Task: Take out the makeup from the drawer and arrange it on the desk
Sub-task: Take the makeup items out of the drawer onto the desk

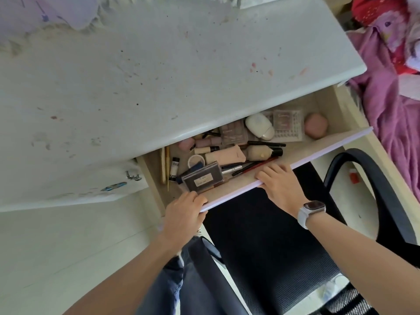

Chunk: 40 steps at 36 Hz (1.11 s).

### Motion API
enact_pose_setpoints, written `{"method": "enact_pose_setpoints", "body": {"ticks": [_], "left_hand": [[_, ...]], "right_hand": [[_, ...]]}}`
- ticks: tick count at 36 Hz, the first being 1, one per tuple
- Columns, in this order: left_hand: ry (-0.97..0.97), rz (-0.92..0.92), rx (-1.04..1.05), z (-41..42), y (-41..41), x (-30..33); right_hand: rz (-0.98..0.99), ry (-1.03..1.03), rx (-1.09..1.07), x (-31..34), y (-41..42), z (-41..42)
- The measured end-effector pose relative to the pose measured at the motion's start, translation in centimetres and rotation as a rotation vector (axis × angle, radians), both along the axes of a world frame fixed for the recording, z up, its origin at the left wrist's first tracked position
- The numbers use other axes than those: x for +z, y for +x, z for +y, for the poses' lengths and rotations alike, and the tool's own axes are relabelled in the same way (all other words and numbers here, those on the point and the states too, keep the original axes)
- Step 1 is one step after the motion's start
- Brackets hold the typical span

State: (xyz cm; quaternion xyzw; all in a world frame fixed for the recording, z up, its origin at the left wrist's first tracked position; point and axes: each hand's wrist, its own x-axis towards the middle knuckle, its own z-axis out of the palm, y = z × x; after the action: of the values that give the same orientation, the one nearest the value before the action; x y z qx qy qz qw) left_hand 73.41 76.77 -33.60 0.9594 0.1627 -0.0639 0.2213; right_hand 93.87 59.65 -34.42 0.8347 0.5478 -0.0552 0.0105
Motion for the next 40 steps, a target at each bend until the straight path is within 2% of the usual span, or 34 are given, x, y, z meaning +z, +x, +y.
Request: {"method": "enact_pose_setpoints", "body": {"ticks": [6,11,14,17,20,25,30,35,40], "left_hand": [[0.012,-0.003,-0.006,0.3,0.3,-1.2],[-0.033,0.11,-0.071,1.1,0.6,-1.8],[-0.098,0.051,-0.054,1.9,1.2,-1.7],[-0.055,0.022,0.043,3.3,2.4,-2.0],[0.004,0.097,0.175,4.2,3.6,-3.0],[0.058,0.275,0.159,4.3,4.8,-5.3],[0.163,0.231,0.166,4.0,4.8,-6.2],[0.207,0.091,0.091,3.7,4.1,-5.9],[0.089,0.071,0.045,3.3,4.2,-5.4]], "right_hand": [[0.01,-0.006,-0.001,-1.0,0.2,-0.3],[0.099,-0.064,-0.032,-0.6,0.2,-0.2],[0.153,-0.129,-0.012,-0.1,0.7,-0.1],[0.255,-0.148,0.002,0.3,1.4,0.5],[0.318,-0.139,-0.041,-0.2,2.1,2.5],[0.384,-0.156,-0.131,-1.9,1.5,7.7],[0.281,-0.217,-0.108,-3.8,0.8,10.2],[0.151,-0.303,-0.101,-4.3,0.7,10.1],[0.131,-0.282,-0.102,-3.8,1.0,9.4]]}}
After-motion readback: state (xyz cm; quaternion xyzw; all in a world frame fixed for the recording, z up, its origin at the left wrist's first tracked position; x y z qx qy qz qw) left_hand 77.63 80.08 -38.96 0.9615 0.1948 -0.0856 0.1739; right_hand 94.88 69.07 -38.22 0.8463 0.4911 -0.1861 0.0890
